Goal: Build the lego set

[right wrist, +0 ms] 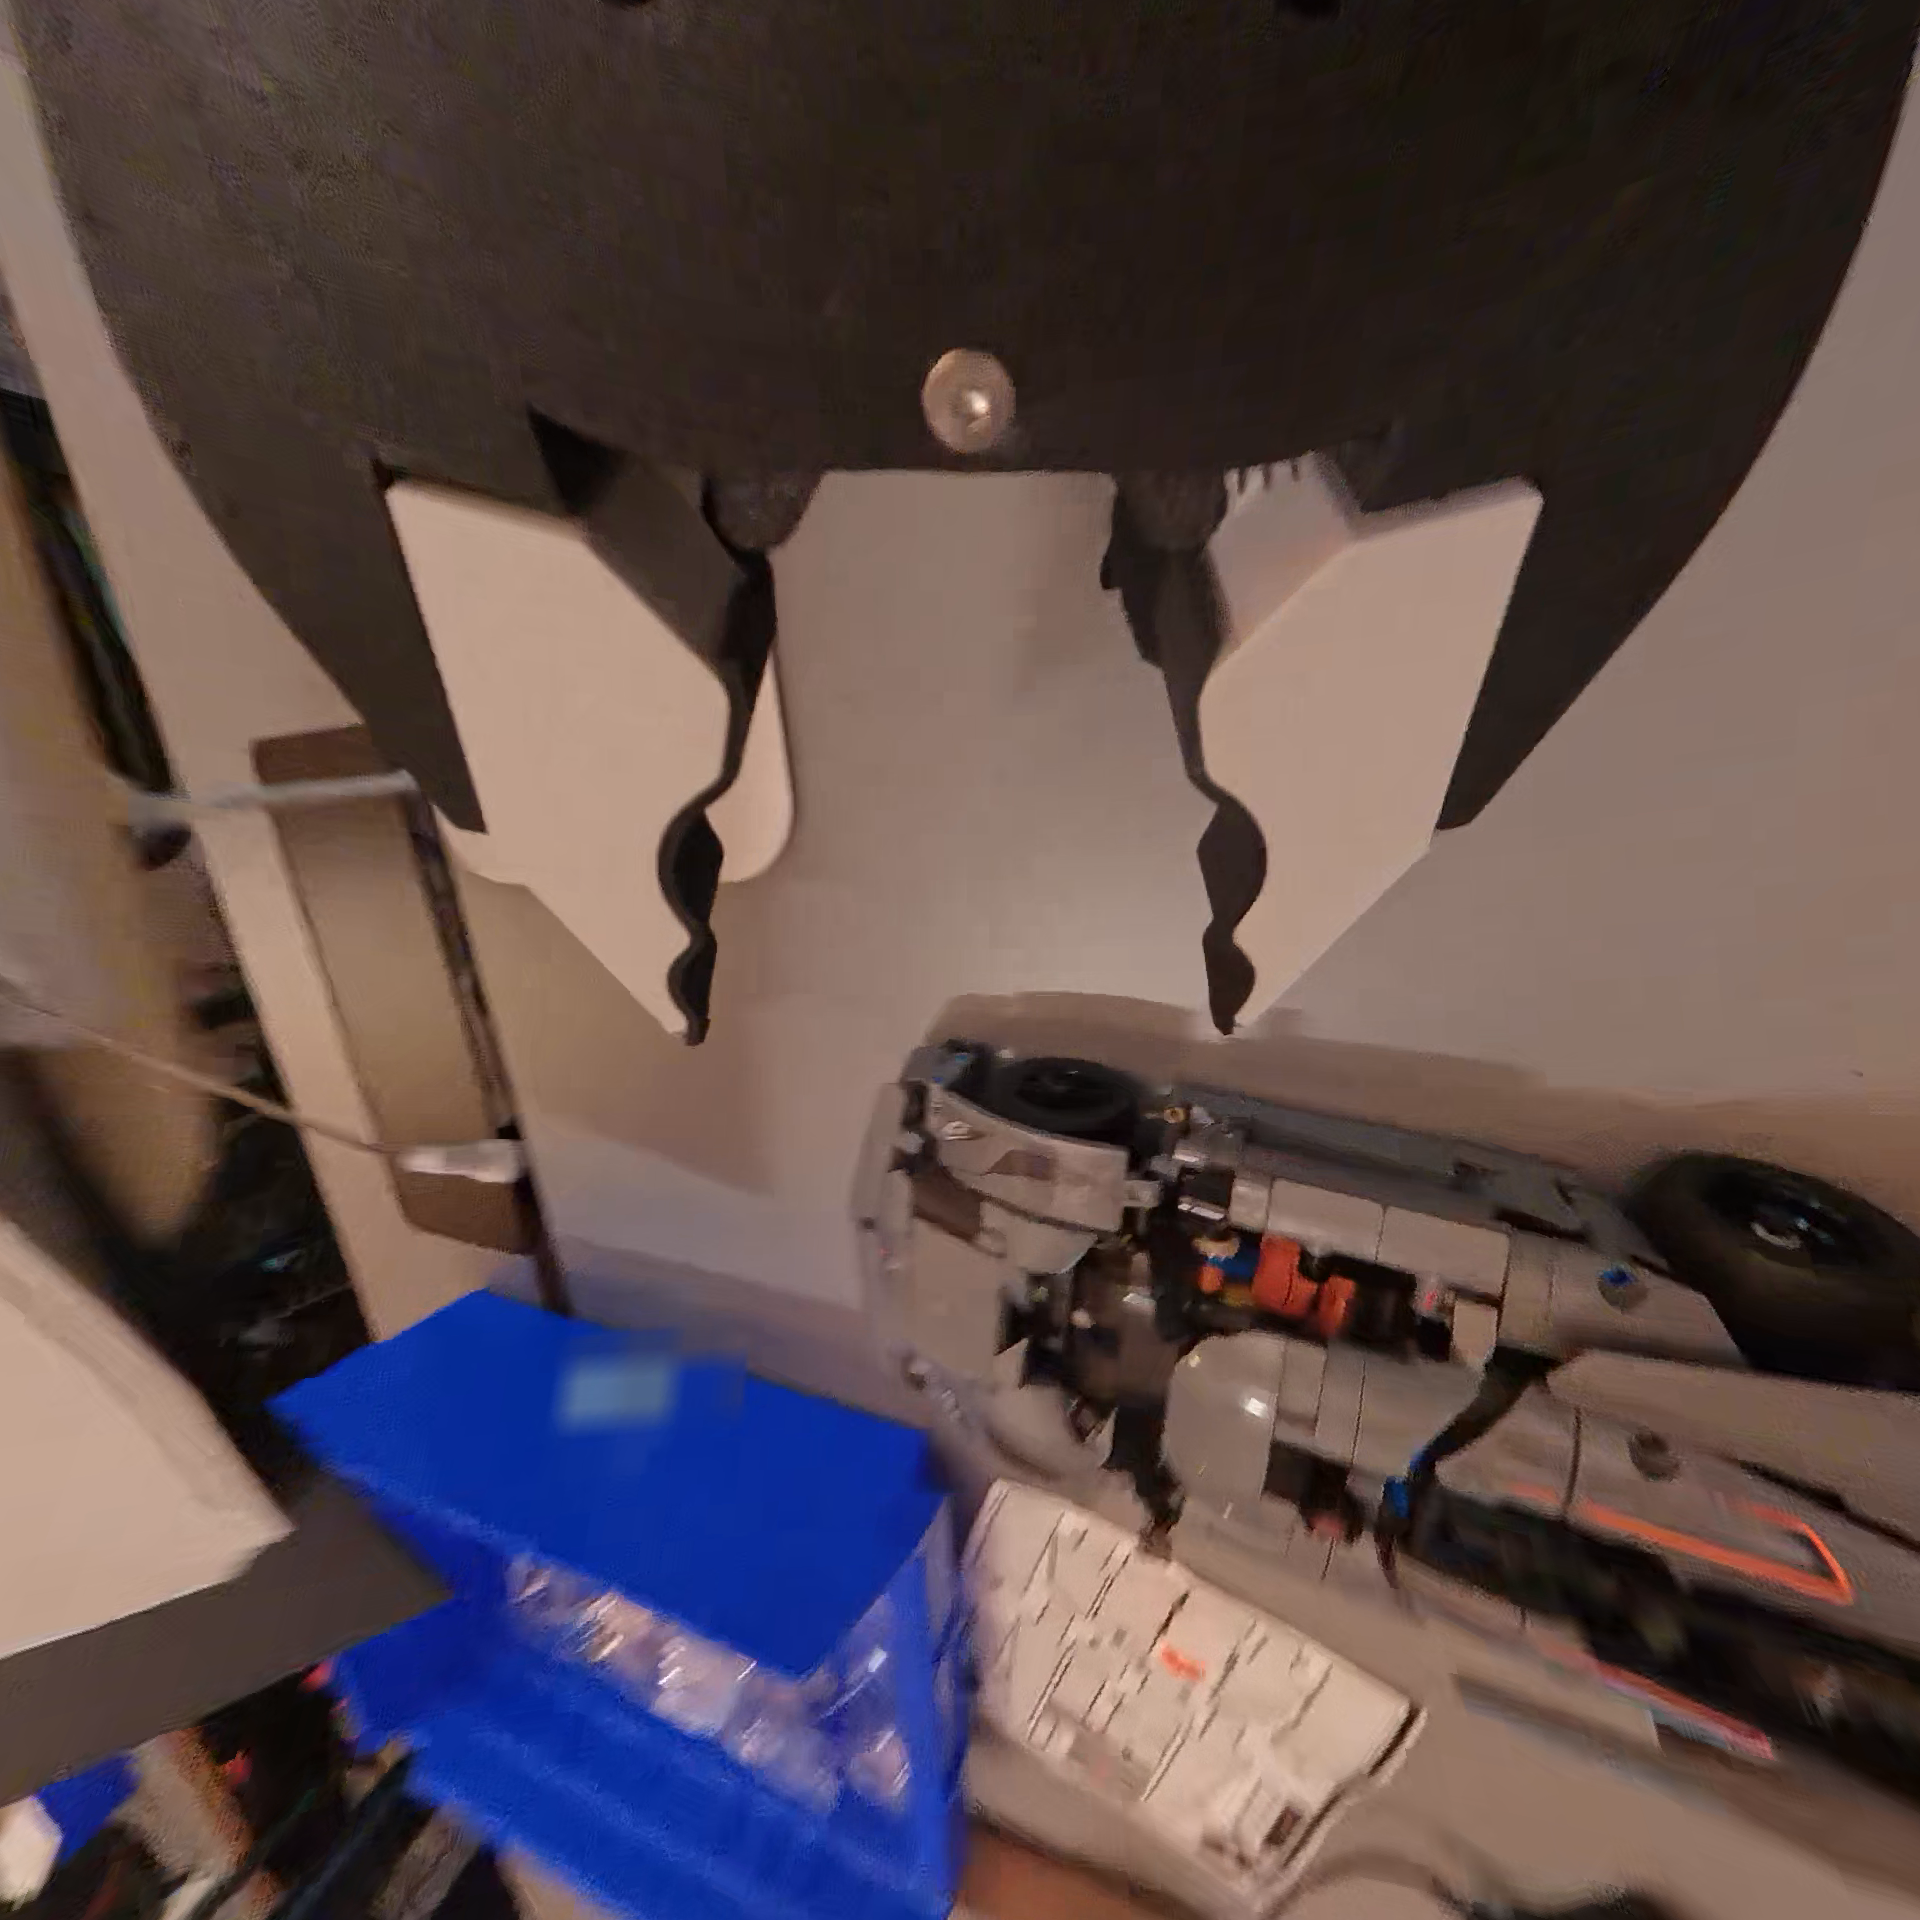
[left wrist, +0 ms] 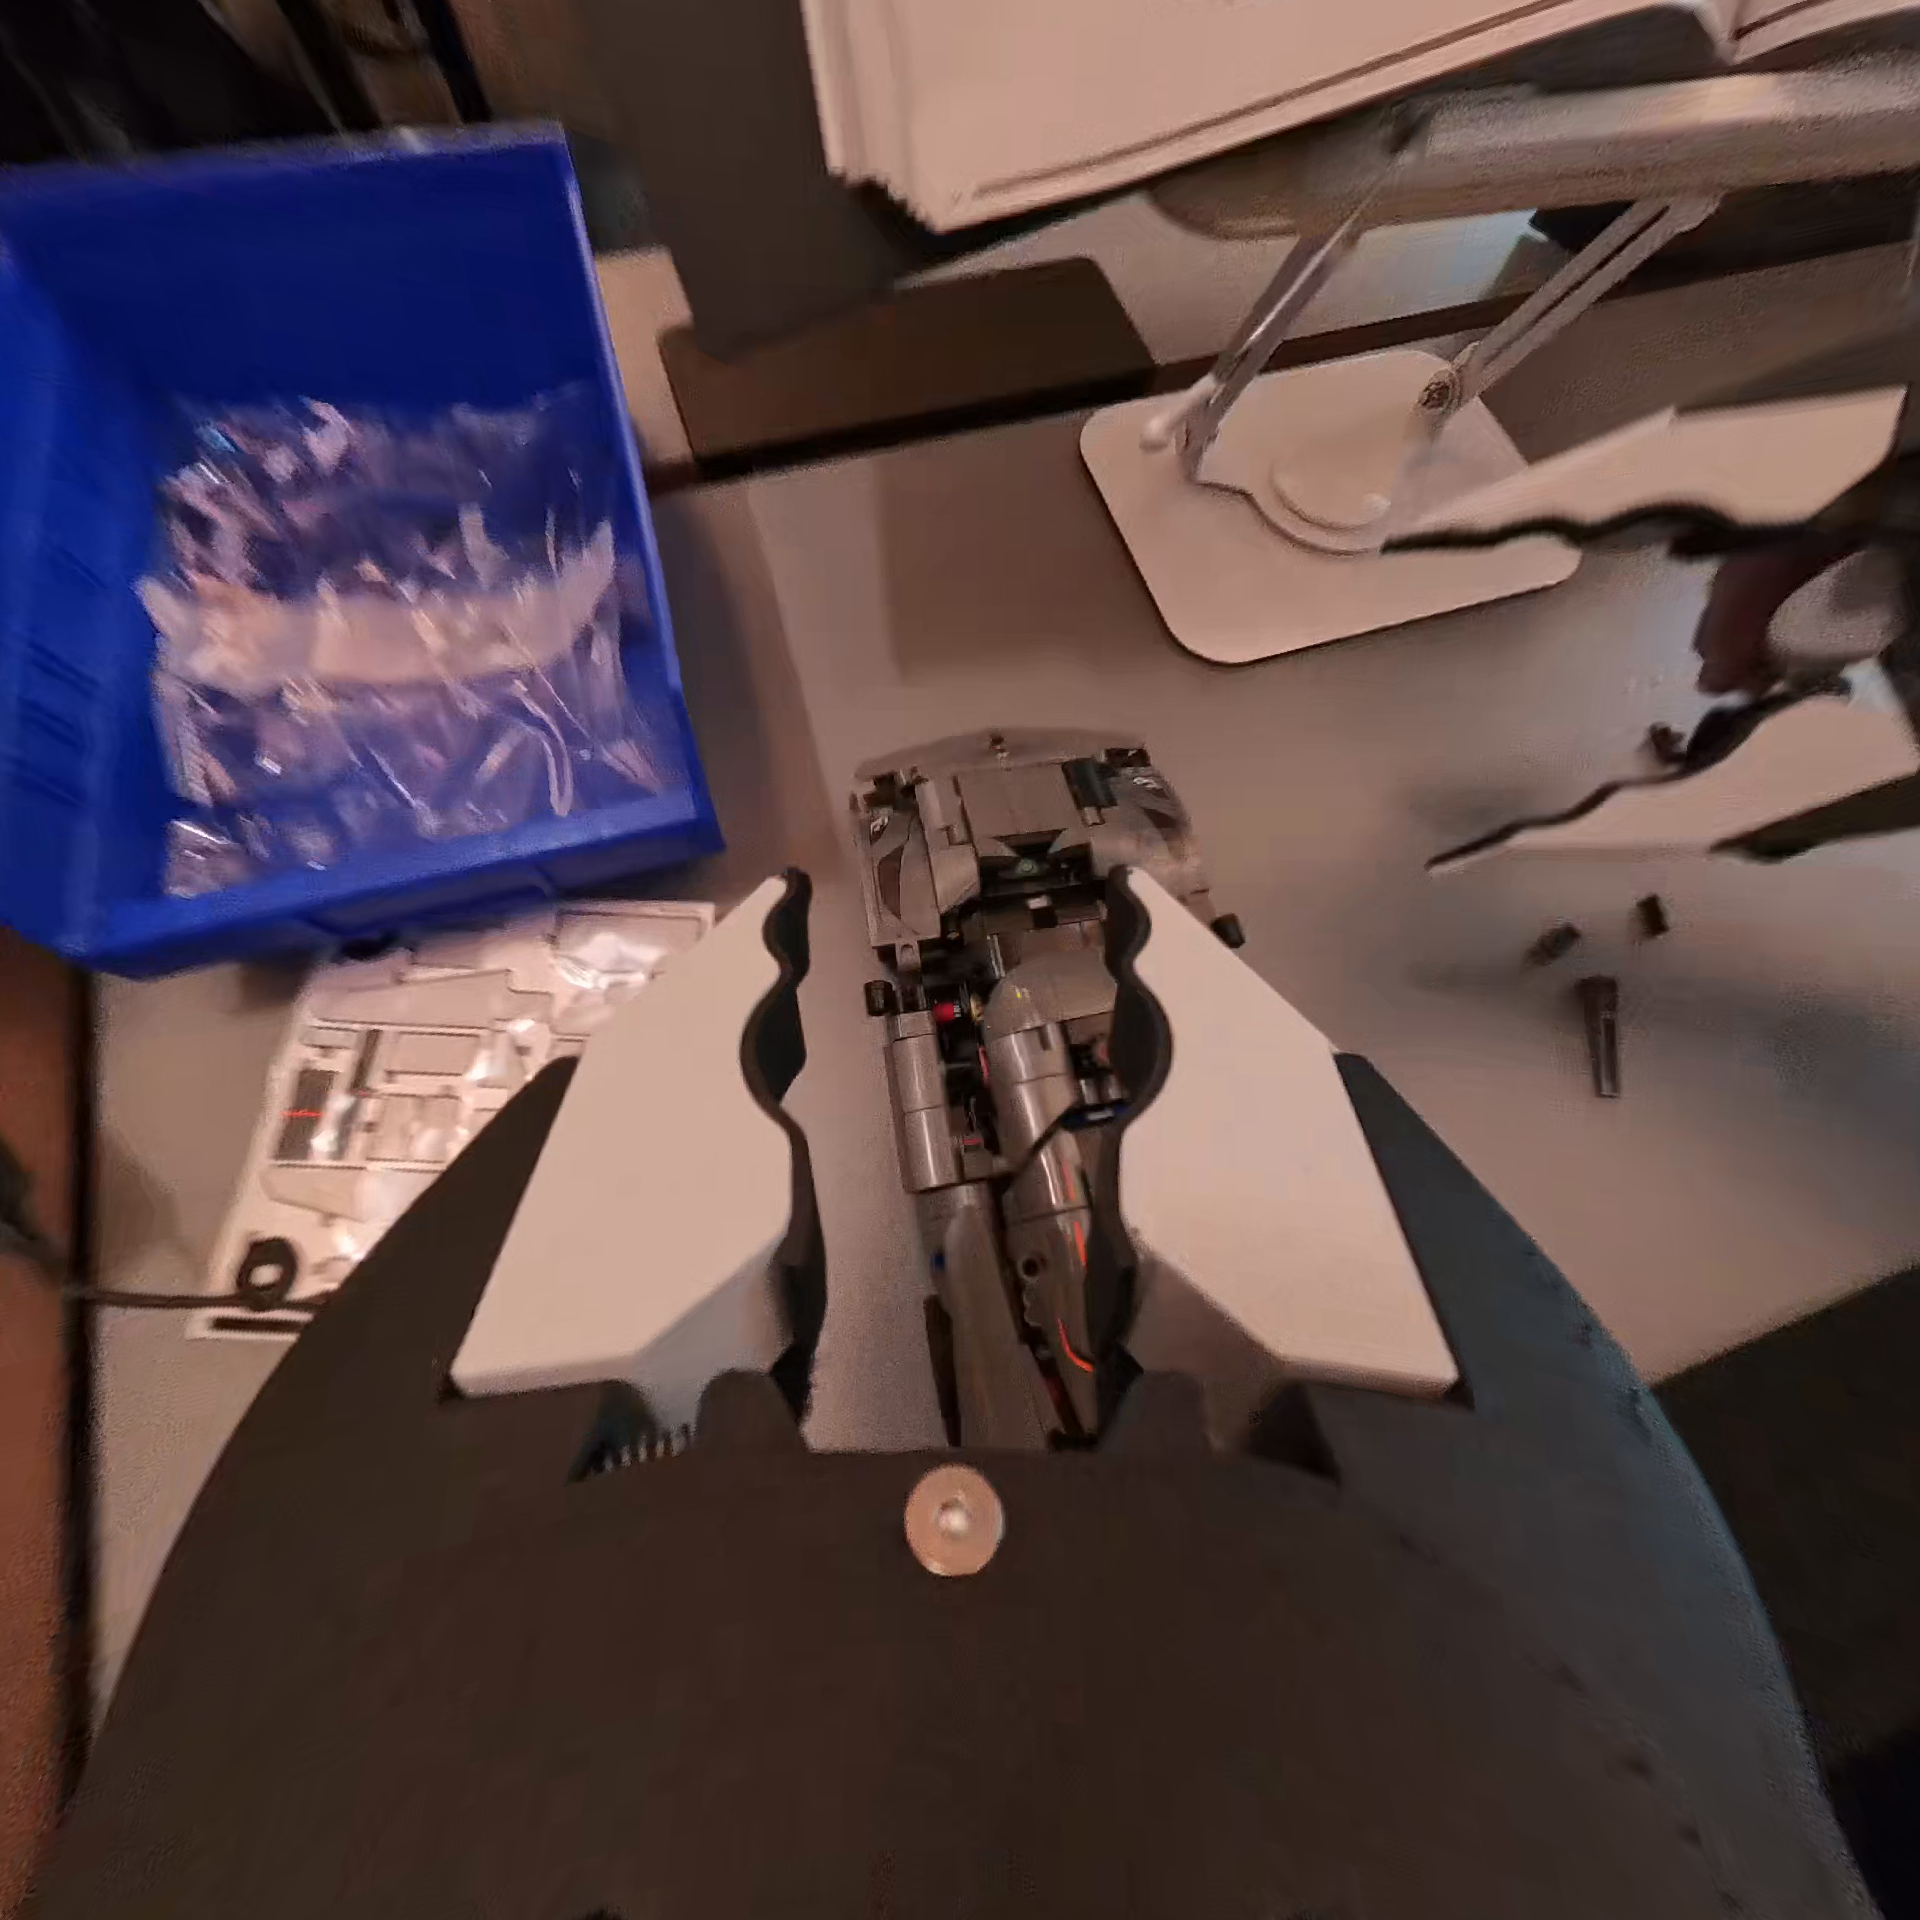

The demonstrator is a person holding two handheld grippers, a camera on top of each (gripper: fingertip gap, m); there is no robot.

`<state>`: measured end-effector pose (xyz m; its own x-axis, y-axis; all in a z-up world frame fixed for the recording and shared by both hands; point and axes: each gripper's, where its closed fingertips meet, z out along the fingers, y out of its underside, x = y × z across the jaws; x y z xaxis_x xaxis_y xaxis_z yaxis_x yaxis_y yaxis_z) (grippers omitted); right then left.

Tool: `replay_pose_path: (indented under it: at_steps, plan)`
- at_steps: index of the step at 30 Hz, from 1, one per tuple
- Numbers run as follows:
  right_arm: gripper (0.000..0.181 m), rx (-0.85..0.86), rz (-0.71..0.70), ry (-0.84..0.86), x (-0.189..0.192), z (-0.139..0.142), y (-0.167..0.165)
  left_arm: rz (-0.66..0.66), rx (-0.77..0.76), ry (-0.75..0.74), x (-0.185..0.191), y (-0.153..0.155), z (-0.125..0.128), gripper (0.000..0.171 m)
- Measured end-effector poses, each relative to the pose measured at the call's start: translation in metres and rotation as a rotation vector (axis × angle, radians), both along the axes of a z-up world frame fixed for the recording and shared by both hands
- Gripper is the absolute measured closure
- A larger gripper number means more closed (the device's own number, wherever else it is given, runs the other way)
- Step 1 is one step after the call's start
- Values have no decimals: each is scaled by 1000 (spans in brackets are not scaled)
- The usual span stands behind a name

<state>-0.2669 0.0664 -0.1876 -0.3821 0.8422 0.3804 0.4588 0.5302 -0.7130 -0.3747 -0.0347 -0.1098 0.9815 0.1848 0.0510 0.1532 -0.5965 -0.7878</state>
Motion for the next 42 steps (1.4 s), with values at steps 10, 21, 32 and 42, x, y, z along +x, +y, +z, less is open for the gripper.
replay_pose_path:
  at_steps: [10, 21, 32, 42]
  plan:
    - [84, 30, 66, -114, -40, -69, -30, -131, -221, -383, -14, 31, -108, 129]
    - [88, 82, 58, -96, -41, -68, -33, -219, -133, -623, -15, 59, -110, 130]
    - [95, 137, 3, -112, -16, -55, -45, -360, -225, -576, 9, 95, -114, 134]
    - [104, 198, -84, -110, 7, -61, -55, -531, -344, -512, 57, 136, -124, 135]
